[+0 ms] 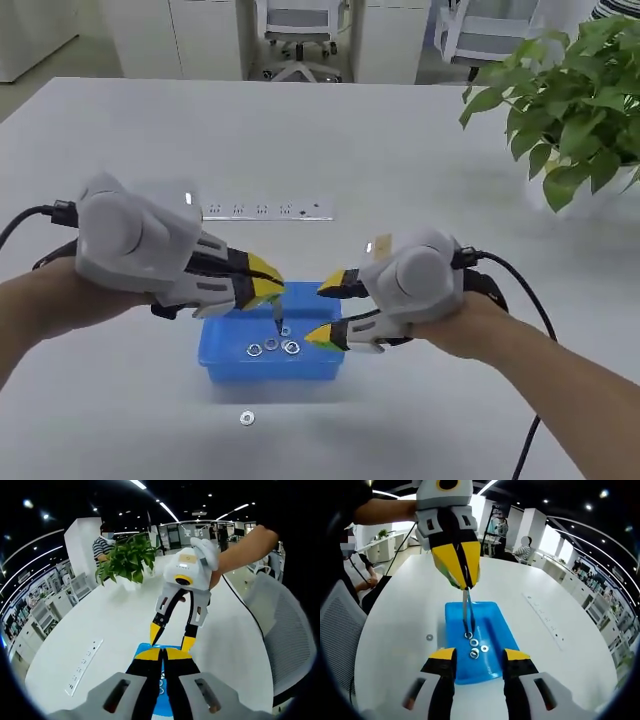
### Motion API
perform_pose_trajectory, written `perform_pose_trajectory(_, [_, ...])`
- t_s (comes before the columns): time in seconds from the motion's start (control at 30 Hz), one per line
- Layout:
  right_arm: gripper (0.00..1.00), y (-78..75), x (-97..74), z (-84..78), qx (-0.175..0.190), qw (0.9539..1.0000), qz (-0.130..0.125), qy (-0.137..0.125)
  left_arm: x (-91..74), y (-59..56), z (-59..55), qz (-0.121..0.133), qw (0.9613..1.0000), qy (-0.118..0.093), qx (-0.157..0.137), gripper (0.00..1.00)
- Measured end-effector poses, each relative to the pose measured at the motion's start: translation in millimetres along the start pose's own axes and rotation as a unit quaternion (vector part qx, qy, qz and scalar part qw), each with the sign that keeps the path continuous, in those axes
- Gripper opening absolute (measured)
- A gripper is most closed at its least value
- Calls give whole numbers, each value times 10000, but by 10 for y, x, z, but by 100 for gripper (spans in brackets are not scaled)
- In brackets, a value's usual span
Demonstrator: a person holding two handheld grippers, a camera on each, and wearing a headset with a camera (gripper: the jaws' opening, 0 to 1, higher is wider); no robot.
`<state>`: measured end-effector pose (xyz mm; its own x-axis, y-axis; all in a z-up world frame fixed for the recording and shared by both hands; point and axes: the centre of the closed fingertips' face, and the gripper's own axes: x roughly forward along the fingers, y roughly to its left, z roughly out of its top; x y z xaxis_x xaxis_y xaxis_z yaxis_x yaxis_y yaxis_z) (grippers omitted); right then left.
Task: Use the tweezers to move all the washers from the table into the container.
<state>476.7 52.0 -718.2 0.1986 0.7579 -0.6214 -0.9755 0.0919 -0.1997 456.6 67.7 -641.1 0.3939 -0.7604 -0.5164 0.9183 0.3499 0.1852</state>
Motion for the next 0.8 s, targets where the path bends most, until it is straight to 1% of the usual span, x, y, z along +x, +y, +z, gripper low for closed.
perform_pose_trajectory(0.17, [42, 59, -70, -11, 57, 9999, -66, 51, -79, -41, 23, 27, 10000, 28, 16, 4])
perform_pose_trajectory(0.3, [45, 125, -144, -29, 145, 9998, -166, 39, -150, -94, 46, 34, 10000, 55, 6, 4])
perform_pose_trajectory(0.47, [49, 212, -212, -97, 319, 9991, -268, 50, -209, -182, 16, 15, 9999, 142, 3, 4])
perform_pose_trajectory(0.57, [52, 264, -248, -123, 384, 9987, -322, 26, -235, -222, 7, 17, 9999, 148, -19, 4])
perform_pose_trajectory(0.63, [53, 296, -268, -143, 510, 9981, -349, 6, -250, -250, -6, 11, 9999, 156, -48, 4])
perform_pose_trajectory(0.8, [58, 377, -315, -169, 677, 9968, -422, -66, -281, -326, -40, 0, 9998, 170, -86, 4])
